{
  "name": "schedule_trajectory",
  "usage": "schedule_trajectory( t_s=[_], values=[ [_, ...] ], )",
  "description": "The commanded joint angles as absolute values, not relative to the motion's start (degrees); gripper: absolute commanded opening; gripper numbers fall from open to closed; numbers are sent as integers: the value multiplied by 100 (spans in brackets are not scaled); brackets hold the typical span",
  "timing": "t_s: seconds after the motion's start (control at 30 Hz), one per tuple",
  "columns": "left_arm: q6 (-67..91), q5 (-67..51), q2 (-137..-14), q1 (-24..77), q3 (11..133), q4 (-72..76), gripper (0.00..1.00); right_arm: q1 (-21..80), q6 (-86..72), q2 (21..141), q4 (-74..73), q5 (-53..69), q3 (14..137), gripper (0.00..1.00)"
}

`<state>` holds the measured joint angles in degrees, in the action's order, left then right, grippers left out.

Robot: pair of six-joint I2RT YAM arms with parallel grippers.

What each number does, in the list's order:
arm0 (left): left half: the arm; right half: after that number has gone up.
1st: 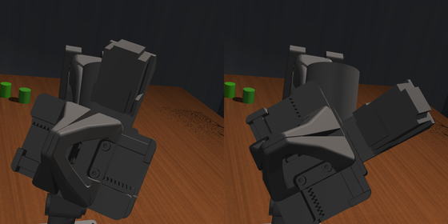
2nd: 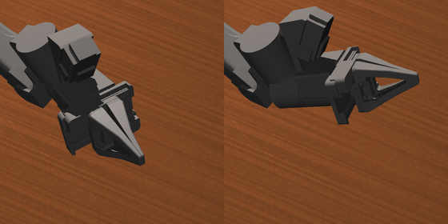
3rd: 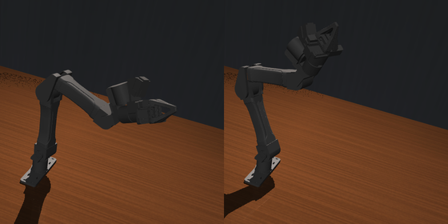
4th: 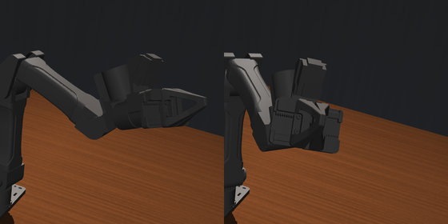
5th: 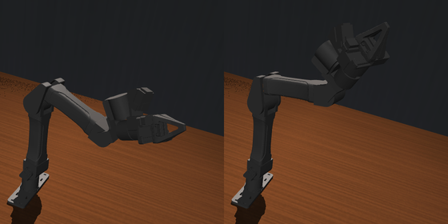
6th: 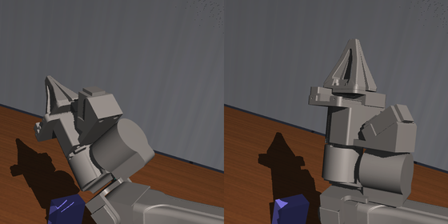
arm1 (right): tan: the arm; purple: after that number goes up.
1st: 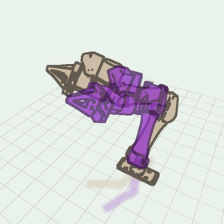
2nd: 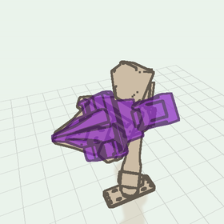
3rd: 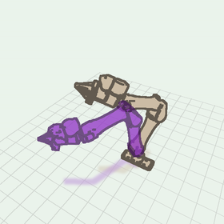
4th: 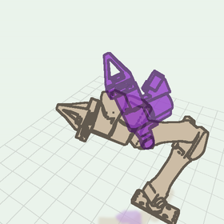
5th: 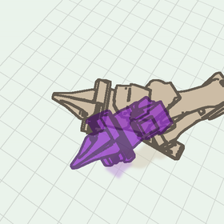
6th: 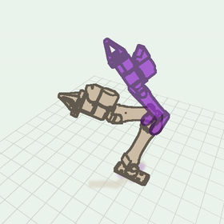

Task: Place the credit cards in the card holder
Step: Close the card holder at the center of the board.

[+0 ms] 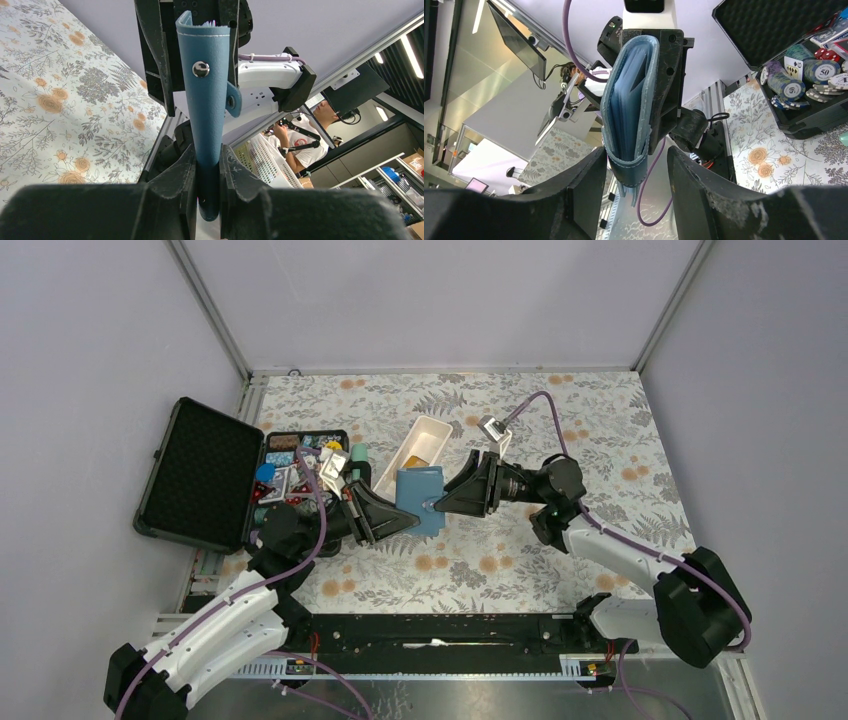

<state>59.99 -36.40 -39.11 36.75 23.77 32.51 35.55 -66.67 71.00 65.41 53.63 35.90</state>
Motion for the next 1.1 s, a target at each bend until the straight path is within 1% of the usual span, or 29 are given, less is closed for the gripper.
schedule_trajectory(
  t_s=[0.0, 0.57, 1.07],
  values=[
    [5933, -3682, -3888, 3683, 2630, 3483, 0, 3618, -6582, 7175, 6710, 5300, 3861, 54],
    [5906, -3709, -3926, 3683, 2637, 3437, 0, 3739, -6680, 7450, 6675, 5464, 4015, 48],
    [5850, -3511, -3847, 3683, 2580, 3345, 0, 3770, -7022, 7663, 6977, 5901, 4062, 46]
  ],
)
